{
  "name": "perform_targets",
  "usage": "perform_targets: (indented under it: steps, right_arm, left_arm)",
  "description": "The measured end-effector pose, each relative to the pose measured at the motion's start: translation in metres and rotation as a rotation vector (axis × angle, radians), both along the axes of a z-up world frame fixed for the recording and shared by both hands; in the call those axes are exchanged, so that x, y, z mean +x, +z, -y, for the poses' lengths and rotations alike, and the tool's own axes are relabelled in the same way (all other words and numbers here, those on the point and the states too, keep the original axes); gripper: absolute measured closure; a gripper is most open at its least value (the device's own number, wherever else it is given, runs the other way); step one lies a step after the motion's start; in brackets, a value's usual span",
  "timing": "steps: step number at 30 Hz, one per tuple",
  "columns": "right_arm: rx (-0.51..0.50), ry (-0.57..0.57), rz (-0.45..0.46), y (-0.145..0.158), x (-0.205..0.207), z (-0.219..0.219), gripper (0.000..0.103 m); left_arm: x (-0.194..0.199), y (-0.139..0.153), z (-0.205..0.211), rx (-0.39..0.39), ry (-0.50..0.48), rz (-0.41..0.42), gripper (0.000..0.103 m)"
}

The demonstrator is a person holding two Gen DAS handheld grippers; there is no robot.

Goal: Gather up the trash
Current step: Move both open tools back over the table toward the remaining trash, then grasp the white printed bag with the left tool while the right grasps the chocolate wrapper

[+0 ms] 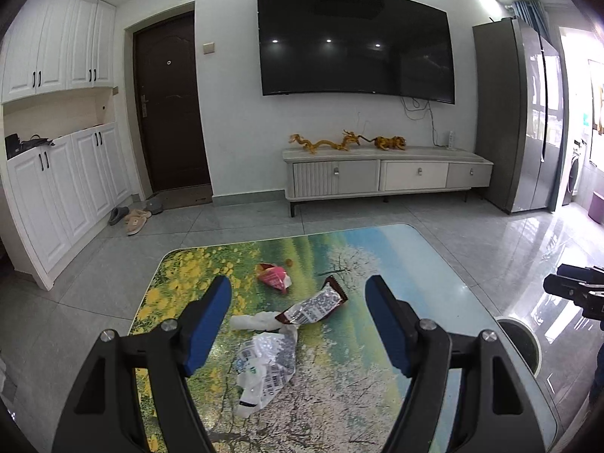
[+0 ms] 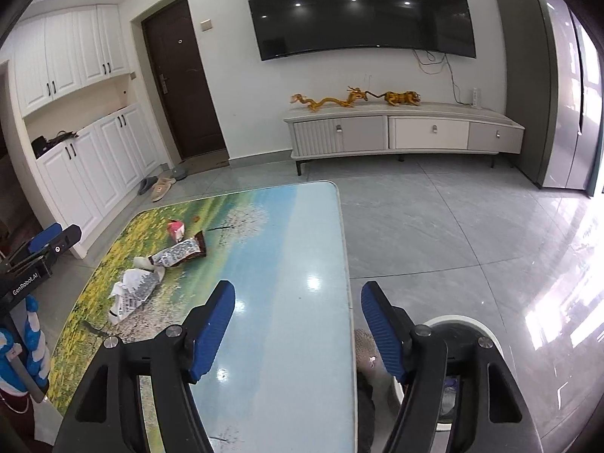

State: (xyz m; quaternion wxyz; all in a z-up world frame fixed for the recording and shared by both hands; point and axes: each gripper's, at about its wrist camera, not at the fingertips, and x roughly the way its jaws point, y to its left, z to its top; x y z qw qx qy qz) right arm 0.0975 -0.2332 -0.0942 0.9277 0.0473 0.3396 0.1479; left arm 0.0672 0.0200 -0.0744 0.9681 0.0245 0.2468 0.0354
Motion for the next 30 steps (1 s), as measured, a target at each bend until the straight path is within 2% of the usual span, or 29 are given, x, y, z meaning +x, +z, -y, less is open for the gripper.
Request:
perform_targets:
  steps: [12,21,26,30]
  right_arm:
    - [-0.062,0.128,0.021,0.020,-0.003,-0.077,0.033]
    - [-0.083,0.211,-0.012,0.010,0.014,-0.120,0.033]
    - [-0.052,0.262,-0.072,-0.007,0.038,-0.141,0.030]
    - [0.022,0.297,-0.163,-0.030,0.065,-0.159,0.027]
  left_arm:
    - [-0.025,-0.003,-0.056,-0.056,0.078,0.016,0.031]
    - [-0.019,-0.019,-0.085,-0.087,0.105,-0.020,0.030]
    - [-0.011,-0.039,-0.109,-0.142,0.071,-0.066,0.029]
    - [-0.002,-0.062,-0.121,-0.187,-0.028,-0.130,0.029]
